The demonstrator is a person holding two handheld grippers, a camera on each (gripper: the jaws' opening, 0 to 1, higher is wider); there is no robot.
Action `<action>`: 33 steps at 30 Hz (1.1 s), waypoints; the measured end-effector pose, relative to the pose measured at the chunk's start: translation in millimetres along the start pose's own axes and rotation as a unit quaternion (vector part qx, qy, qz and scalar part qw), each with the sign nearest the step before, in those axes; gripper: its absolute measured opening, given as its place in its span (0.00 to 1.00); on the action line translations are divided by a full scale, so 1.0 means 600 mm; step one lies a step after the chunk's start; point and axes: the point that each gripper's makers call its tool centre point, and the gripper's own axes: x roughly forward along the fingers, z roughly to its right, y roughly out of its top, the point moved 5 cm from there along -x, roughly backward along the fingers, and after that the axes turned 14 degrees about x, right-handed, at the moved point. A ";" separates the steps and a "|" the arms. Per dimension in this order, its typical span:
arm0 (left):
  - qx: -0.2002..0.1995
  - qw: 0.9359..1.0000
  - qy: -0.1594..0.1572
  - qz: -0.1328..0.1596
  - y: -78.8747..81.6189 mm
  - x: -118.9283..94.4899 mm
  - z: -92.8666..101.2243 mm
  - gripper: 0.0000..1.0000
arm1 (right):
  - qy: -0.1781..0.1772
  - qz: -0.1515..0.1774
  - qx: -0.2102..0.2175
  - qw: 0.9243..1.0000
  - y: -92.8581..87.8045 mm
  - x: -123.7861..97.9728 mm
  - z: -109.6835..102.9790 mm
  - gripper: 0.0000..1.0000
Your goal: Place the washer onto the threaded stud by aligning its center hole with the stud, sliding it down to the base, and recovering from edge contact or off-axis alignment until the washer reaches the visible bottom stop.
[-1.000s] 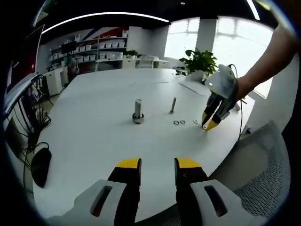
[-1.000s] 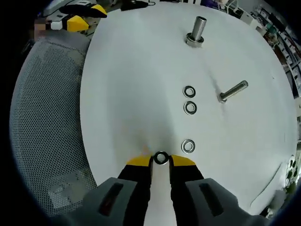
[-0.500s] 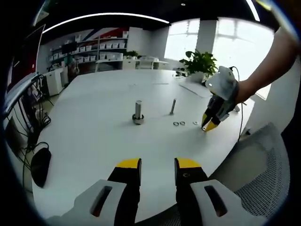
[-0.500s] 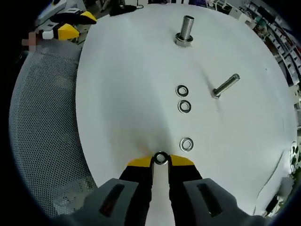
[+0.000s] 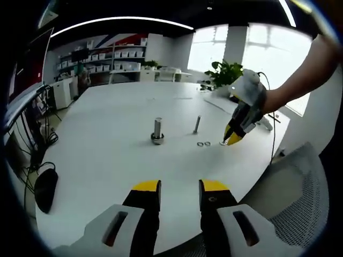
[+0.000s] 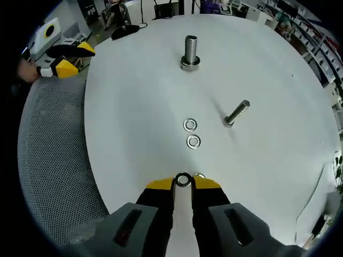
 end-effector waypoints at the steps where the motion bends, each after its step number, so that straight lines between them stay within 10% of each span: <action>1: 0.001 1.000 0.000 0.000 -0.001 0.000 0.000 0.26 | -0.002 0.005 0.001 1.000 0.007 -0.004 0.004 0.13; 33: 0.001 1.000 0.000 0.003 0.001 -0.001 -0.001 0.25 | -0.037 0.064 -0.036 0.997 0.137 -0.027 0.057 0.14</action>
